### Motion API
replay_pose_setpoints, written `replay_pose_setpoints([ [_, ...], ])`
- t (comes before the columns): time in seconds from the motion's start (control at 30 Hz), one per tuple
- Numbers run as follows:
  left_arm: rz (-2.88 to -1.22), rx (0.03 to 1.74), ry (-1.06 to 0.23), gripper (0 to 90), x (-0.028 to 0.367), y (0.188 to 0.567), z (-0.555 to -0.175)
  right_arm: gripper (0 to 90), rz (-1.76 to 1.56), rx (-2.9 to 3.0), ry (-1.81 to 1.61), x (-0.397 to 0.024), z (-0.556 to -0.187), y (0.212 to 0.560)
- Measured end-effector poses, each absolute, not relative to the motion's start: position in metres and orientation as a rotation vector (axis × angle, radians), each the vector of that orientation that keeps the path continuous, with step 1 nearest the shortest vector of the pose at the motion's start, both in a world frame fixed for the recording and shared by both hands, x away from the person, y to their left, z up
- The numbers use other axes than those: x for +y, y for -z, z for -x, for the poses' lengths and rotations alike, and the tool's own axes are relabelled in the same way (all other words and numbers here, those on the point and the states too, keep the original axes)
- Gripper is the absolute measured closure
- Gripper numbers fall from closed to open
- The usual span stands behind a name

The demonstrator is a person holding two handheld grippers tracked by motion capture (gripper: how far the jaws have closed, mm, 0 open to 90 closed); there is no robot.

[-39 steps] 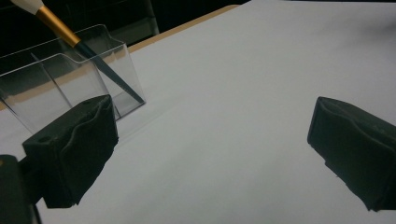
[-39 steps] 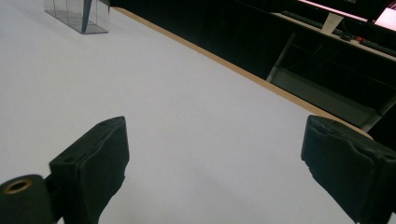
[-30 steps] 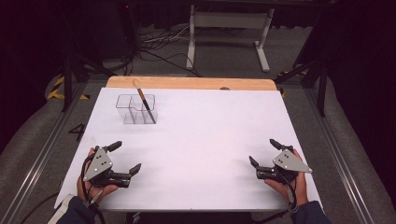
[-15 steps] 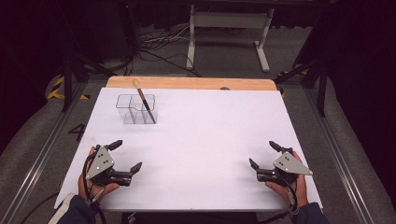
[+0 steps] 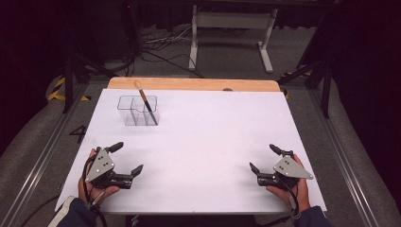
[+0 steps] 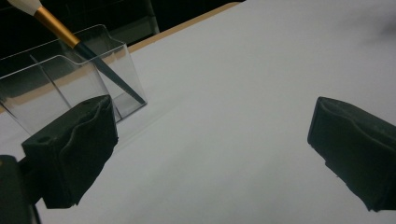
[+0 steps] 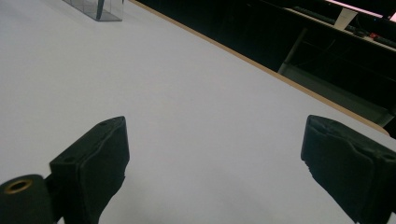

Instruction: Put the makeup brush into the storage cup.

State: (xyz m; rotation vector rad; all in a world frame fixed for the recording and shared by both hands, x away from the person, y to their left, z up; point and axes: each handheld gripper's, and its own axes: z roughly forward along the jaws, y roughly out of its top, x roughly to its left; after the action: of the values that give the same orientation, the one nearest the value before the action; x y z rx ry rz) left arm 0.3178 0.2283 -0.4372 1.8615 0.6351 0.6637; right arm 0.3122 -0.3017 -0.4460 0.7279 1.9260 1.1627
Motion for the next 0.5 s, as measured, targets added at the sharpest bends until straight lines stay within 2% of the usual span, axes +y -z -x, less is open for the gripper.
replay_pose_setpoints([
  [0.5, -1.879, 0.655, -0.674, 2.5, 0.2271, 0.4387, -0.3185, 8.8, -0.696, 1.963, -1.13, -0.2977, -0.3146, 0.4496],
])
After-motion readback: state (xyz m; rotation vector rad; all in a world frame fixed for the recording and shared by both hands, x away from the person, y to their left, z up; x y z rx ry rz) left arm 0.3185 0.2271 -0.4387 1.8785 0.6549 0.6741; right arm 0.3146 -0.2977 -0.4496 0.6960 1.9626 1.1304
